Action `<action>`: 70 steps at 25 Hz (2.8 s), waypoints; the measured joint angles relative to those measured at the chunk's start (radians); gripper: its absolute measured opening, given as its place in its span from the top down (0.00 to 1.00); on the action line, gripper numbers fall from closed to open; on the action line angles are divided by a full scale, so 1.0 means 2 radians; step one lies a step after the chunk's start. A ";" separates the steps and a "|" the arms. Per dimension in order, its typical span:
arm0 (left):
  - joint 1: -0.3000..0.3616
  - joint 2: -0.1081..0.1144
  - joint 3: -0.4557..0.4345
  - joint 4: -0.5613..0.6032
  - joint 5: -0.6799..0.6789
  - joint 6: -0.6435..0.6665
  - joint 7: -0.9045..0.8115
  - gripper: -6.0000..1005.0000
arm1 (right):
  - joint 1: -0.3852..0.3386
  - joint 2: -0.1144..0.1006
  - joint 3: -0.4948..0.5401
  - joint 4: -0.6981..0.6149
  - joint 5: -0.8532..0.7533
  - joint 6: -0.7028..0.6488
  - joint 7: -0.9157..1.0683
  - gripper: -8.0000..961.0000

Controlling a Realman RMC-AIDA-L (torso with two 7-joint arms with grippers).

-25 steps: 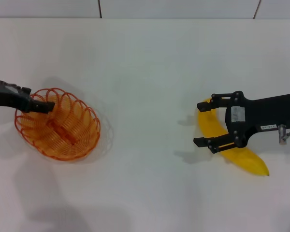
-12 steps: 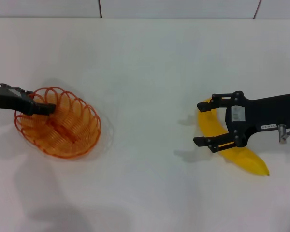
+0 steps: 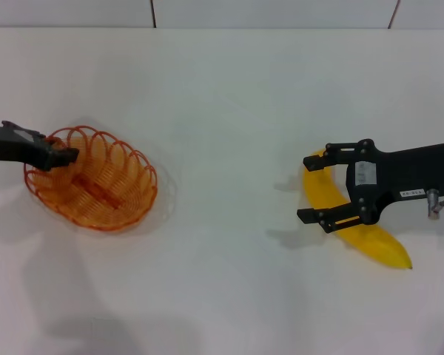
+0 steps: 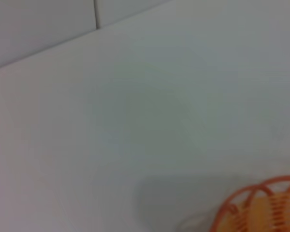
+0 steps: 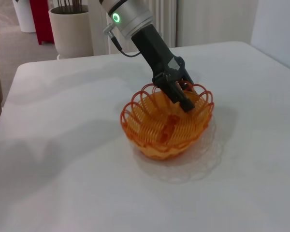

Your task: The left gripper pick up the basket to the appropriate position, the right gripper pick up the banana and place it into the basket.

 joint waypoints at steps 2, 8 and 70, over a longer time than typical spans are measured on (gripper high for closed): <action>0.000 0.000 0.000 0.002 -0.004 0.002 0.001 0.57 | 0.000 0.000 0.000 0.000 0.000 0.000 0.001 0.07; 0.000 0.000 0.000 0.004 -0.004 0.004 0.002 0.68 | 0.000 0.000 0.000 0.000 0.000 0.000 0.001 0.07; 0.059 0.008 0.018 0.111 -0.105 0.095 -0.156 0.37 | 0.001 -0.001 0.000 0.005 -0.005 0.004 0.002 0.07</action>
